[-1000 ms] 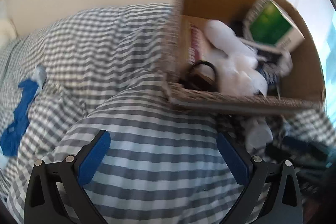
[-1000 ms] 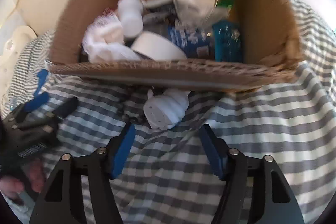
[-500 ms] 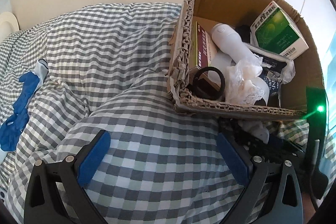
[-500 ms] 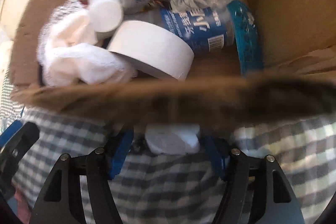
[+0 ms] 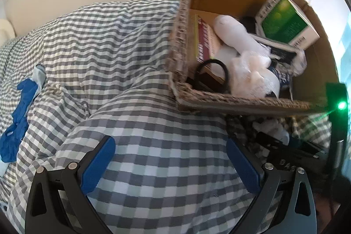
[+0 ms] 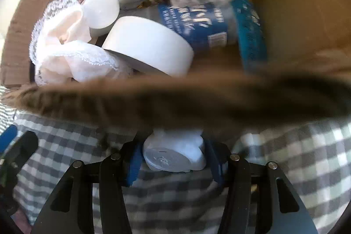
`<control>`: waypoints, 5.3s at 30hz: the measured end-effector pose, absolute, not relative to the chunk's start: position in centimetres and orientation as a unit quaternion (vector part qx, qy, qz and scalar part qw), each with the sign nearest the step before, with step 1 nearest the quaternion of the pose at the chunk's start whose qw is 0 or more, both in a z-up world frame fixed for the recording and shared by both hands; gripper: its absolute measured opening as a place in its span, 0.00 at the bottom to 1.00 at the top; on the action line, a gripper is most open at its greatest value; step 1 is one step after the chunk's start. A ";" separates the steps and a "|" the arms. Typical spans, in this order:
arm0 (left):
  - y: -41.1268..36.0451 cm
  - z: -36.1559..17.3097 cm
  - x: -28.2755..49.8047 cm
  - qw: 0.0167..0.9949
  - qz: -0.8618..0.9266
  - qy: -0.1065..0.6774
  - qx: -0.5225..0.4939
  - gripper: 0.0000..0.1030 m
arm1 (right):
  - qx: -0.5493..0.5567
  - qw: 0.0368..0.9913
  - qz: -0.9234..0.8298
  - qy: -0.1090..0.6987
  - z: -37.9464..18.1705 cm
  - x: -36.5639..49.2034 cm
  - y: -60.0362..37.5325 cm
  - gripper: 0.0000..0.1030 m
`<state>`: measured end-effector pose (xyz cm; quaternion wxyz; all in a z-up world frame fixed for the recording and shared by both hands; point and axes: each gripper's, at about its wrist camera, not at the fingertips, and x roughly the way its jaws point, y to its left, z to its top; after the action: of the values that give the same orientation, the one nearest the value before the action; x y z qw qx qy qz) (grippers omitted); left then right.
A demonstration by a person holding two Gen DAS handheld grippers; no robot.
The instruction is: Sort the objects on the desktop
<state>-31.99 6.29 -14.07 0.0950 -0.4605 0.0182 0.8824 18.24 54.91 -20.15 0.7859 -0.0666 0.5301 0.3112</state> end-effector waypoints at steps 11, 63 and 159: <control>12.4 -15.5 -30.1 0.158 0.864 0.083 -0.471 0.88 | -0.153 0.843 0.328 0.399 -10.0 13.0 48.3 0.50; 12.1 -0.8 -23.7 0.212 0.915 0.046 -0.340 0.10 | -0.085 0.858 0.379 0.337 -2.8 10.0 44.0 0.49; 4.5 -6.8 -22.5 0.117 0.967 0.015 -0.226 1.00 | -0.037 0.923 0.276 0.267 -7.9 5.7 44.1 1.00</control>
<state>-22.48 4.47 -6.81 0.1169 -0.2263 0.0147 0.9669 5.70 44.06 -7.94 0.9227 -0.0369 0.2671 0.2755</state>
